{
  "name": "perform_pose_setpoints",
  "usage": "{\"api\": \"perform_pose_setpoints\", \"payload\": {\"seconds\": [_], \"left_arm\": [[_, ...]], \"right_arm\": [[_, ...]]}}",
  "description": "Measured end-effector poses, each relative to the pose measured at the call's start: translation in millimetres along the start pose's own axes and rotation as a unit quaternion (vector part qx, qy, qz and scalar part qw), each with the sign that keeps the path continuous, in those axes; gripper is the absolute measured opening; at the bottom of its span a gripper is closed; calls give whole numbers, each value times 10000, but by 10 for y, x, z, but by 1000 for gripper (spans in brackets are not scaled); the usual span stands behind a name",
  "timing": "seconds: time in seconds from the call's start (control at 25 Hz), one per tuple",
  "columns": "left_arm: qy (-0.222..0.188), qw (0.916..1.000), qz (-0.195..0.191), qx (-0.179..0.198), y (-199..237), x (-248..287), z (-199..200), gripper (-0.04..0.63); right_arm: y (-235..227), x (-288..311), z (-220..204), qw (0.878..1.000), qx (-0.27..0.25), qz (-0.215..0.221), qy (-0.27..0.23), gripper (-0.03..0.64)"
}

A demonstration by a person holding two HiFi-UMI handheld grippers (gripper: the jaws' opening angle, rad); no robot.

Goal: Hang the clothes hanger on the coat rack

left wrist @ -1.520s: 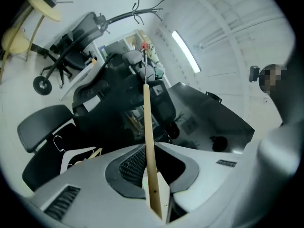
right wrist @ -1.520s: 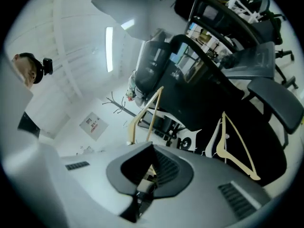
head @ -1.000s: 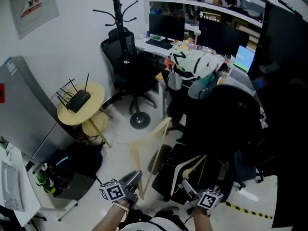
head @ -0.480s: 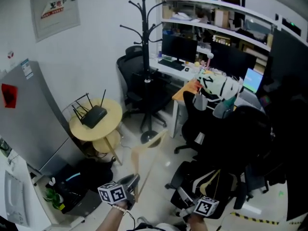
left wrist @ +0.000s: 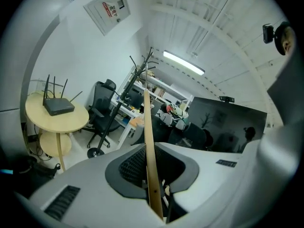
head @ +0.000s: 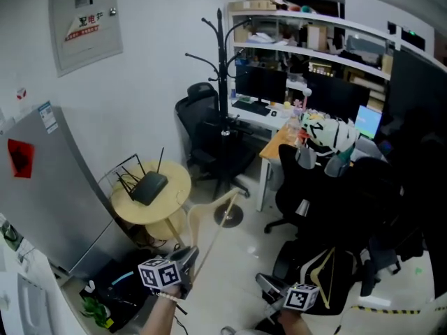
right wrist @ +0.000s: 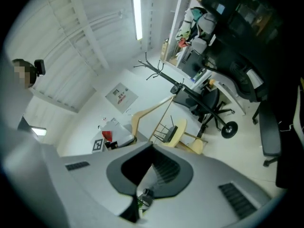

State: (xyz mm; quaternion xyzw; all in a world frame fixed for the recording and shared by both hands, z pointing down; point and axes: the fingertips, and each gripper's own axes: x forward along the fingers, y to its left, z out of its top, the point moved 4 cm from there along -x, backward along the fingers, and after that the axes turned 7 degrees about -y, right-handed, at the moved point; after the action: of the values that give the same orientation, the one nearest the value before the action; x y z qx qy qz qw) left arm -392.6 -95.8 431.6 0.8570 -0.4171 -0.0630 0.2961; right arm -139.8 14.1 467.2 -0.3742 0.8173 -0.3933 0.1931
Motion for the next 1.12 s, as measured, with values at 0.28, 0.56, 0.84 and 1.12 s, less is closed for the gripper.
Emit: {"api": "perform_pose_setpoints", "payload": {"seconds": [0.28,0.56,0.84,1.12], "left_arm": [[-189,9994,-253,158,152,103,540,52],[-281,9980,-358,447,250,582,1015,52],[-334,9965,-599,482,298,1310,1508,52],[-450,9951,-827,315,344,2126,2004,51]], "right_arm": [[124,486,-38,9994,-203,133,229,0],[35,947,38,9991,-125,337,216,0],[-283,1516,506,9988,-12,473,-81,0],[-647,1994,1071,9982,35,578,-160,0]]}}
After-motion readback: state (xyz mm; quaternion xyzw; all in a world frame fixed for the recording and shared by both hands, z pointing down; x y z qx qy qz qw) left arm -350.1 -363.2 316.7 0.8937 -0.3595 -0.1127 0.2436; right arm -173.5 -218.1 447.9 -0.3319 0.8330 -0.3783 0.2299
